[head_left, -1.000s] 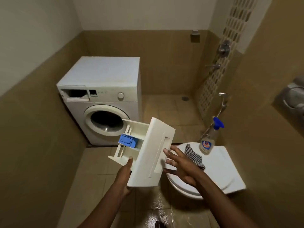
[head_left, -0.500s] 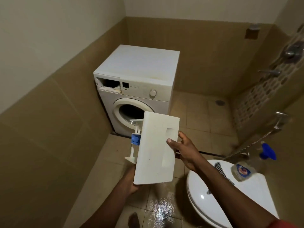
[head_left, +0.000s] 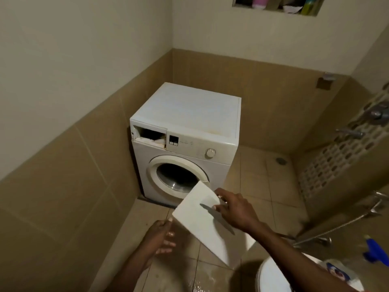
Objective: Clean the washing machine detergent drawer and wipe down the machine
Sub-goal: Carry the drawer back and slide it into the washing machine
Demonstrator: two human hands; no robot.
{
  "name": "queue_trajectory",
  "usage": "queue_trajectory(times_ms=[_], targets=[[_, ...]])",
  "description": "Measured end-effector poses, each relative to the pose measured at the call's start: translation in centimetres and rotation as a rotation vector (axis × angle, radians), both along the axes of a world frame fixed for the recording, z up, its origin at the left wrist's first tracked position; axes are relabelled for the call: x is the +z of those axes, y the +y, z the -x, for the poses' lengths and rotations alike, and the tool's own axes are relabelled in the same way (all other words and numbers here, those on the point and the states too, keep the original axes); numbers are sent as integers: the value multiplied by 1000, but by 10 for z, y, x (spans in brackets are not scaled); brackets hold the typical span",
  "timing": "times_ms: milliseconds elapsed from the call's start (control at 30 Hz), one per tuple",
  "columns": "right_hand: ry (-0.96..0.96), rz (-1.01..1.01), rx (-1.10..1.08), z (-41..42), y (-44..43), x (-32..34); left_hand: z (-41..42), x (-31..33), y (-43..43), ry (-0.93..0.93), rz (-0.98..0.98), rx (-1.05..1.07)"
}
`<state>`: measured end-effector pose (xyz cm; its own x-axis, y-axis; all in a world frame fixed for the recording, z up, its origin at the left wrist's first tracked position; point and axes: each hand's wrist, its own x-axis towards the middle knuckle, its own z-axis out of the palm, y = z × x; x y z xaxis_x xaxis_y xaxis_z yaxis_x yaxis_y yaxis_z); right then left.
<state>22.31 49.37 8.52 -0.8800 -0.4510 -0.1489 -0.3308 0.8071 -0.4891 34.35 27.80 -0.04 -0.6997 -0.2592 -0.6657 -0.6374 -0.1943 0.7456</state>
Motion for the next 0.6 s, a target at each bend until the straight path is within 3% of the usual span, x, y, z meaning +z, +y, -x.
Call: queue_trajectory(times_ms=[100,233,600], targets=[[182,-83,-10,6,-23,-9,26,17,-11,147,-141,52],[209,-50,-11,29,-53,-9,49,40,-26,261,-191,81],[324,-2,207,61,-130,-20,89,42,-57,214,-218,285]])
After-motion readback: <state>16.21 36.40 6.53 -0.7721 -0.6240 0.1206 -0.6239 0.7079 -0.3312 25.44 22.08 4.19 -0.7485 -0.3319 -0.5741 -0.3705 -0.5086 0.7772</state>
